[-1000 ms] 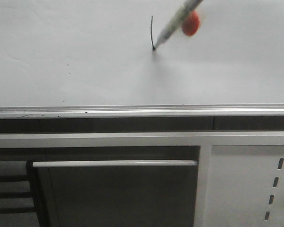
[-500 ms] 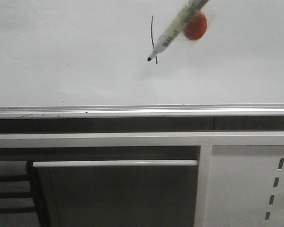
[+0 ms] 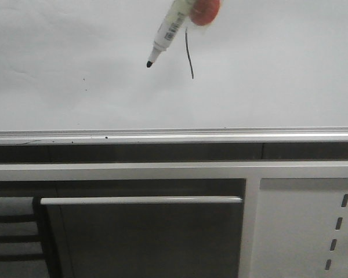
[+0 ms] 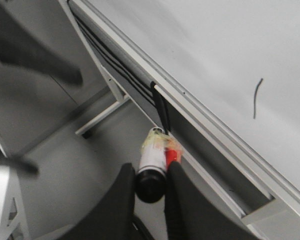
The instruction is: Write number 1 on whiteboard
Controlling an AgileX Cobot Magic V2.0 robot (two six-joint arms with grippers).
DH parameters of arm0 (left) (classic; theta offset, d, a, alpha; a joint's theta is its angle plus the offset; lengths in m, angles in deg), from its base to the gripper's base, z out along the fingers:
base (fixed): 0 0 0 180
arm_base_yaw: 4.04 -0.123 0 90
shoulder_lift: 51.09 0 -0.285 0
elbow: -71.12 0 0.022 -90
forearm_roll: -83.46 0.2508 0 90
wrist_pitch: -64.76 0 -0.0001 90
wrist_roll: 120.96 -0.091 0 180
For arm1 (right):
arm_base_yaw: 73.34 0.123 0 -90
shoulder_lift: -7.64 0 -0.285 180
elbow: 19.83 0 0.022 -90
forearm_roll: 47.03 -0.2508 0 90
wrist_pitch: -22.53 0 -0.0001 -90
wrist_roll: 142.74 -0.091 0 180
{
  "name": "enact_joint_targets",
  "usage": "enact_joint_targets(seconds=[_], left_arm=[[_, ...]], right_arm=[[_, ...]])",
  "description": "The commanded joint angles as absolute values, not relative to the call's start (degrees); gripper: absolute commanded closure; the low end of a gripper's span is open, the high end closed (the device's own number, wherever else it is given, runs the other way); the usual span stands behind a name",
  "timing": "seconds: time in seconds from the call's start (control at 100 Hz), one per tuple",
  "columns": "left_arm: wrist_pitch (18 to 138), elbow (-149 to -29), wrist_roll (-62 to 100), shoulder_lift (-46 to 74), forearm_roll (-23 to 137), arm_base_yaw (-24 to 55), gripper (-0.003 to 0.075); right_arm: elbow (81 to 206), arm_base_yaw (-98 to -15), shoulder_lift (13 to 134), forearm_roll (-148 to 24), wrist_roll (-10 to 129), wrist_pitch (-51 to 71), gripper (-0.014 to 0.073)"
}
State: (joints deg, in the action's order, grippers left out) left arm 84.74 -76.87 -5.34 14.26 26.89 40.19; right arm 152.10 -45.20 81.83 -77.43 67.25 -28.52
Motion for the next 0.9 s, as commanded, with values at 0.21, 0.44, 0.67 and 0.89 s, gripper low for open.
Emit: enact_joint_targets(seconds=[0.21,0.44,0.67,0.89], left_arm=[[80.2,-78.8,-8.0,17.8,26.5,44.3,0.0369],[78.2,-78.8,-8.0,19.8,26.5,44.3,0.0375],[77.3,-78.8,-8.0,19.9,26.6,44.3,0.054],[77.3,-78.8,-8.0,19.9,27.1,44.3,0.0741]], right_arm=[[157.7,-44.3,82.6,-81.6,67.6,-31.9,0.0638],[157.7,-42.2,82.6,-81.9,68.0,-33.7,0.0638],[157.7,-42.1,82.6,-82.0,68.0,-33.7,0.0638],[157.7,-42.1,82.6,-82.0,68.0,-33.6,0.0636]])
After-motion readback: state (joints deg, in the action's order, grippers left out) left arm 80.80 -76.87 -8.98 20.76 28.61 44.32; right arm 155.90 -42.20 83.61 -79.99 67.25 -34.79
